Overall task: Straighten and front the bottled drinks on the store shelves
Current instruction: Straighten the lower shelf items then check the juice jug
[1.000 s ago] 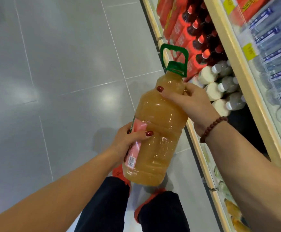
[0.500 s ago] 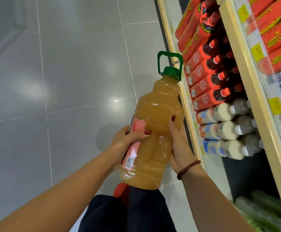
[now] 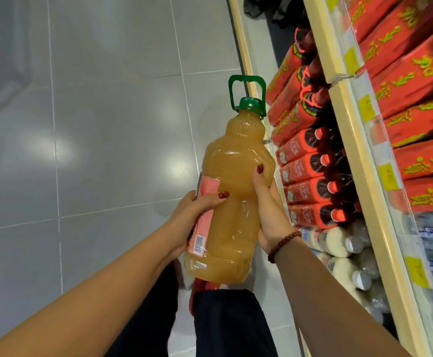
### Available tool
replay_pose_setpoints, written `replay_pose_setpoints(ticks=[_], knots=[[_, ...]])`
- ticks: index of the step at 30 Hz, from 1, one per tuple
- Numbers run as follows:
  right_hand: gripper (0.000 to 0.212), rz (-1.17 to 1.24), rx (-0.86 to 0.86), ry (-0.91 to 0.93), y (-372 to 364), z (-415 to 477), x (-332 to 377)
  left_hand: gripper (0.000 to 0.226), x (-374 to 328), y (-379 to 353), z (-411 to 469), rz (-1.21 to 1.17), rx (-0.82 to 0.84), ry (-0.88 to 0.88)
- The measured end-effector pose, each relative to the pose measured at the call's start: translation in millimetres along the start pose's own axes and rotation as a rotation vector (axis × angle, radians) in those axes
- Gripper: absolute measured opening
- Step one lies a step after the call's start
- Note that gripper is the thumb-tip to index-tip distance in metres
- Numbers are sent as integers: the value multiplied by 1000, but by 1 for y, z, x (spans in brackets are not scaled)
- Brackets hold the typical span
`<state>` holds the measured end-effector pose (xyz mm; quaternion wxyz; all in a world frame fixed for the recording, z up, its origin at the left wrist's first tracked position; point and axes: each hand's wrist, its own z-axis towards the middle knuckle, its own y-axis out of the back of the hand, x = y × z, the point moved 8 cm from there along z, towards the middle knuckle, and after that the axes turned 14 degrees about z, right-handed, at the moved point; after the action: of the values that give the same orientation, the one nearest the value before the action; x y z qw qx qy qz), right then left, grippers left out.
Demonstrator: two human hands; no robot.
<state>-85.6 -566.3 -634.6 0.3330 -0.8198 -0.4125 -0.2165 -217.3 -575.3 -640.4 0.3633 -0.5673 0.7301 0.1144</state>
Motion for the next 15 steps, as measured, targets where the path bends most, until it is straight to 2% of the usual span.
replay_pose_setpoints(ticks=[8,12,15], knots=[[85,-46,-30,24,-58,72,40,50,-61,51,52,-77,53,33],[88,-29,-25,43,-102,111,58,77,-105,91,84,16,88,32],[87,-27,-102,33,-130,141,70,82,-138,124,104,60,97,12]])
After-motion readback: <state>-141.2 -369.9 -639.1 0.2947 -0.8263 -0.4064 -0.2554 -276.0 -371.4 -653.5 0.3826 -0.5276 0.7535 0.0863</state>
